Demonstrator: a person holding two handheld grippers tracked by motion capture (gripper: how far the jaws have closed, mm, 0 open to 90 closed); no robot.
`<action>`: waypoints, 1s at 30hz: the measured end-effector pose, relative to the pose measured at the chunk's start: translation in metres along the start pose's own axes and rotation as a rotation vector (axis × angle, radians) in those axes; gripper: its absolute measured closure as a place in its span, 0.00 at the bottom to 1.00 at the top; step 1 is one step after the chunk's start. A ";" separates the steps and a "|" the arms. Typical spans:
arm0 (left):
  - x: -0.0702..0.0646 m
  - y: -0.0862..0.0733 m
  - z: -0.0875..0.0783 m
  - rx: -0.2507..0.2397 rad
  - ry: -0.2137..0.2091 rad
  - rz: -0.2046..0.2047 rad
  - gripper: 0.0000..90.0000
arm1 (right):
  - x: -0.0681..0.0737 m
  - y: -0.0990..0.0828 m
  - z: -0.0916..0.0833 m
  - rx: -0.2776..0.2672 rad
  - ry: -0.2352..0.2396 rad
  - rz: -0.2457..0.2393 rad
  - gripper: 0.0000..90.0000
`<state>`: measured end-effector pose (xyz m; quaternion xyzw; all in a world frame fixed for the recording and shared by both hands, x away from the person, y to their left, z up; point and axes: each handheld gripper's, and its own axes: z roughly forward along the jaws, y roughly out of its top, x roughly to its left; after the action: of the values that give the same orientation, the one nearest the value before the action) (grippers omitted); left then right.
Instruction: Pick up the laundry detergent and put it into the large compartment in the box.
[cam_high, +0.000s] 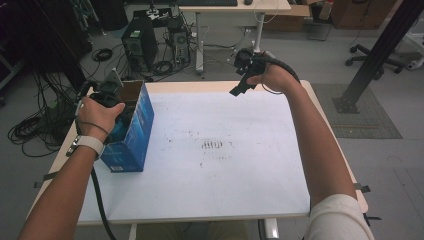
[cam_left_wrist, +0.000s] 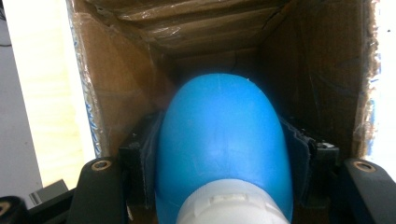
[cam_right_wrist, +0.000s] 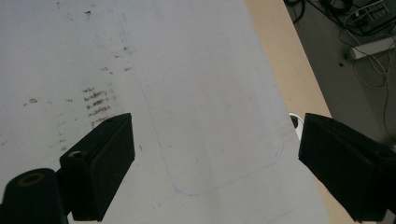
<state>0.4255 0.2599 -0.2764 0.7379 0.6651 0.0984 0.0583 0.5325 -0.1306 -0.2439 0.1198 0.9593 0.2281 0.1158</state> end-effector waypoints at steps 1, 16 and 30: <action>0.000 0.000 0.001 0.005 0.000 -0.005 0.42 | 0.000 0.000 0.000 0.000 0.000 0.000 0.12; 0.002 0.001 0.002 0.001 -0.004 -0.009 0.41 | -0.001 -0.004 0.000 0.000 0.000 0.004 0.12; 0.008 0.001 0.003 -0.016 -0.023 -0.013 0.39 | -0.001 -0.005 0.004 0.004 0.008 0.007 0.12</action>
<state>0.4276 0.2680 -0.2783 0.7341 0.6684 0.0947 0.0725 0.5336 -0.1329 -0.2498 0.1222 0.9598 0.2272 0.1107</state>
